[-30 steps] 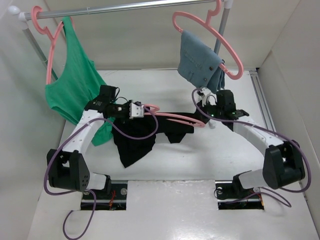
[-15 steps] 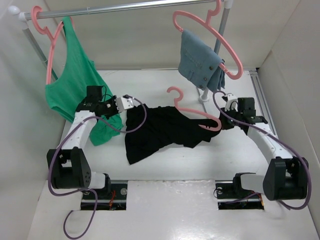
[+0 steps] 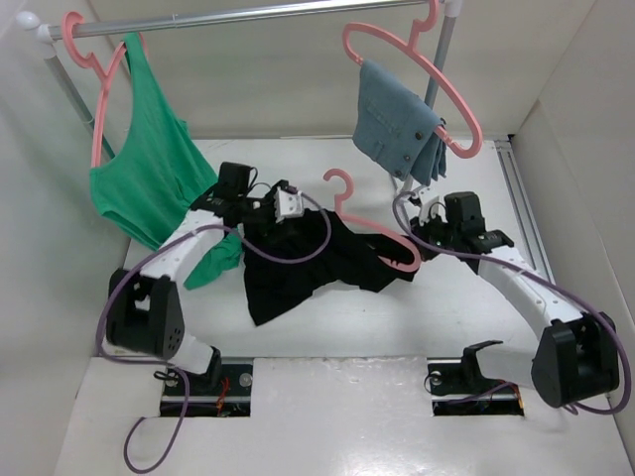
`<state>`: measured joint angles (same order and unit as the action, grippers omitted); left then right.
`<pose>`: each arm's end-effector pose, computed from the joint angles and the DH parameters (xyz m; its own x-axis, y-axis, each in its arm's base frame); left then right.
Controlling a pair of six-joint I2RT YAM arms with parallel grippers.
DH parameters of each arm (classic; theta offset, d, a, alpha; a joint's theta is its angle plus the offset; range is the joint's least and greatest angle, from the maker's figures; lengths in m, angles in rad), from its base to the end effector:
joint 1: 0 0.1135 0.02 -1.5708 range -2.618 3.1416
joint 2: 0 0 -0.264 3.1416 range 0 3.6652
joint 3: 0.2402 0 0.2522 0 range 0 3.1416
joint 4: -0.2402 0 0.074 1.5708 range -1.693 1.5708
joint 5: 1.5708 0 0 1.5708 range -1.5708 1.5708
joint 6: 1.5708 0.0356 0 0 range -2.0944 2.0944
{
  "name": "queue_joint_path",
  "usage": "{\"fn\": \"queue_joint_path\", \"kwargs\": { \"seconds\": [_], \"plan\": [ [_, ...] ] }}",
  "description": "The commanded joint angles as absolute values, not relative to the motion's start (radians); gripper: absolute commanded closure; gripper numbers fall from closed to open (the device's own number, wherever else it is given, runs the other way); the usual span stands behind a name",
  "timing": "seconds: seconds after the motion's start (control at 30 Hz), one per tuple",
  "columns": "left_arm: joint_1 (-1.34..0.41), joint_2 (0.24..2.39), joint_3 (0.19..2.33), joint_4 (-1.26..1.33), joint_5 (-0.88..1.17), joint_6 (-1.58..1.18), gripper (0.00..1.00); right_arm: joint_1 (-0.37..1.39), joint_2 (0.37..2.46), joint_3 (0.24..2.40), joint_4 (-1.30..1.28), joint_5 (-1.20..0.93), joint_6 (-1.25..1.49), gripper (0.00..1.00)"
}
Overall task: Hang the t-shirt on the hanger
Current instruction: Place tshirt on hanger
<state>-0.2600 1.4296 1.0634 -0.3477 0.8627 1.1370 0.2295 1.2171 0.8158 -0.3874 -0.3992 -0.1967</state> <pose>0.2892 -0.1049 0.2796 0.3892 0.5071 -0.7690 0.8776 0.0494 0.4768 0.2430 0.0710 0.2449 -0.5844 -0.3214 -0.7451 -0.6022 0.7873 0.1327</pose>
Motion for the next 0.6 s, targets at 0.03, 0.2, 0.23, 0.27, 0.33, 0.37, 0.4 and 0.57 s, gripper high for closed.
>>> {"fn": "queue_joint_path", "kwargs": {
  "seconds": [0.03, 0.2, 0.23, 0.27, 0.33, 0.37, 0.4, 0.57],
  "plan": [
    [-0.319, 1.594, 1.186, -0.117, 0.971, 0.919, 0.33, 0.300, 1.178, 0.813, -0.330, -0.350, -0.224, 1.00],
    [-0.379, 1.673, 1.186, 0.006, 0.975, 0.919, 0.18, 0.376, 1.160, 0.824, -0.330, -0.299, -0.224, 1.00],
    [-0.391, 1.692, 1.186, 0.006, 0.989, 0.929, 0.16, 0.376, 1.160, 0.824, -0.330, -0.299, -0.224, 1.00],
    [-0.391, 1.692, 1.186, 0.018, 1.002, 0.930, 0.14, 0.388, 1.160, 0.833, -0.330, -0.299, -0.224, 1.00],
    [-0.400, 1.712, 1.177, 0.096, 1.025, 0.852, 0.13, 0.399, 1.160, 0.833, -0.330, -0.299, -0.215, 1.00],
    [-0.400, 1.712, 1.177, 0.121, 1.035, 0.821, 0.13, 0.399, 1.170, 0.833, -0.330, -0.299, -0.215, 1.00],
    [-0.400, 1.712, 1.177, 0.144, 1.049, 0.790, 0.13, 0.399, 1.170, 0.833, -0.339, -0.299, -0.215, 1.00],
    [-0.400, 1.730, 1.242, 0.141, 1.208, 0.664, 0.14, 0.408, 1.201, 0.853, -0.357, -0.299, -0.244, 1.00]
  ]
}}
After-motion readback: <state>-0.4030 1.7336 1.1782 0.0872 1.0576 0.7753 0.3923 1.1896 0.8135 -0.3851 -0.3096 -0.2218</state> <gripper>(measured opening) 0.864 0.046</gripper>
